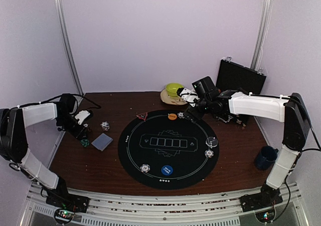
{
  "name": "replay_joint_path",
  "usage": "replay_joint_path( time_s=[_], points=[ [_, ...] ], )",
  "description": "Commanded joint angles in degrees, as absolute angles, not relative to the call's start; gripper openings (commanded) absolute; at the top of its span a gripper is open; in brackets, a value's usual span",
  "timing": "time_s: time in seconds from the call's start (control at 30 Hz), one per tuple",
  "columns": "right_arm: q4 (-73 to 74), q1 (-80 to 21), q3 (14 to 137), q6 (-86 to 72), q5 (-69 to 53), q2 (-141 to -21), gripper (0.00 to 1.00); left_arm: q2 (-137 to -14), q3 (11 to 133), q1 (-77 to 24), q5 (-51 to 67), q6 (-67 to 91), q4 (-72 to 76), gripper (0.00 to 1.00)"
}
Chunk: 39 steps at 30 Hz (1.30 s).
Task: Distribute texas hold em gaming equipment
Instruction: Place the poker chips pile at the poker chips pile, then pick up the pile of poker chips from the pile of poker chips.
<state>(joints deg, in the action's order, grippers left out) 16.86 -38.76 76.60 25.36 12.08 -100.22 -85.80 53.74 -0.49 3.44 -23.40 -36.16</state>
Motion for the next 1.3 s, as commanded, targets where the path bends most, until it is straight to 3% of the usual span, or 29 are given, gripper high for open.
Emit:
replay_joint_path(
  time_s=[0.0,0.27,0.77,1.27],
  points=[
    [16.0,-39.1,76.1,25.6,13.2,-98.8,1.0,-83.3,54.8,-0.5,5.2,-23.0,-37.0,0.63],
    [16.0,-39.1,75.9,25.6,13.2,-98.5,1.0,-83.8,53.2,-0.5,3.9,-24.0,-37.9,0.69],
    [15.6,-39.1,75.7,25.8,13.5,-98.9,1.0,-88.3,53.4,0.3,4.6,-24.9,-36.5,0.69],
    [15.6,-39.2,75.7,25.8,13.4,-99.1,1.0,-89.1,52.6,0.9,3.6,-24.8,-34.8,0.52]
  ],
)
